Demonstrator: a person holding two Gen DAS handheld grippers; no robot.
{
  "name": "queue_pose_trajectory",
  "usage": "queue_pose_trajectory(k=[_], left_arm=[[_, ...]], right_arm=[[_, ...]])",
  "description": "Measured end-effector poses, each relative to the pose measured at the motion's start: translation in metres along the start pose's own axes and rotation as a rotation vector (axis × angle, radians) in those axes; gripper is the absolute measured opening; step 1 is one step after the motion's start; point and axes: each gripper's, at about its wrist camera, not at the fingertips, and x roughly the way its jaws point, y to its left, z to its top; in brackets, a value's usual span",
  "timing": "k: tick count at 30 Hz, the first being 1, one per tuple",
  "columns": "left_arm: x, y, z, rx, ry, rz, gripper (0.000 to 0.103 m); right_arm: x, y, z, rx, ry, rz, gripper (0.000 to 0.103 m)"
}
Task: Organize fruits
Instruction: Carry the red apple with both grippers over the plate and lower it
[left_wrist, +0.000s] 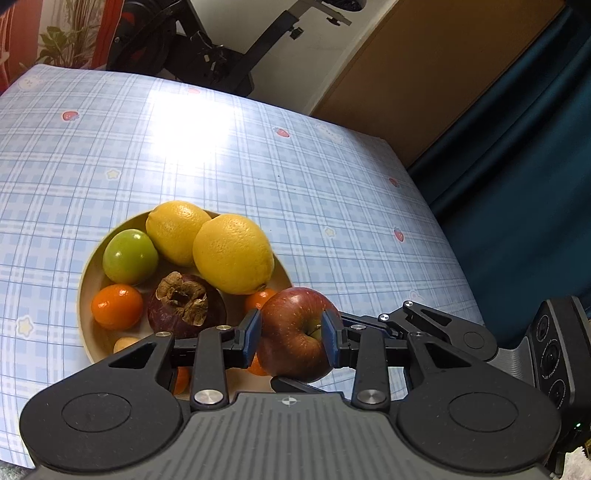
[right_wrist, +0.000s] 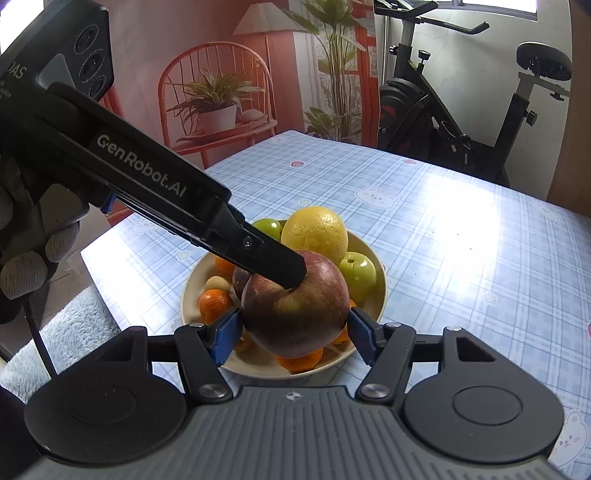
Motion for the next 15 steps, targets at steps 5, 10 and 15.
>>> queue_pose_trajectory(k=[5,10,15], left_arm=[[0.01,0.01,0.002,-0.023,0.006,0.003,0.037],[0.007,0.021,0.005,-0.049,0.005,-0.003,0.037],[0.001,0.03,0.004,-0.062,-0.006,0.002,0.037]], right_arm=[[0.009,-0.003,0.0,0.01,0.011,0.011,0.065],[0.011,0.002,0.003,-0.014,0.016,0.015,0.065],[0.014,0.004,0.004,-0.02,0.017,0.023,0.065]])
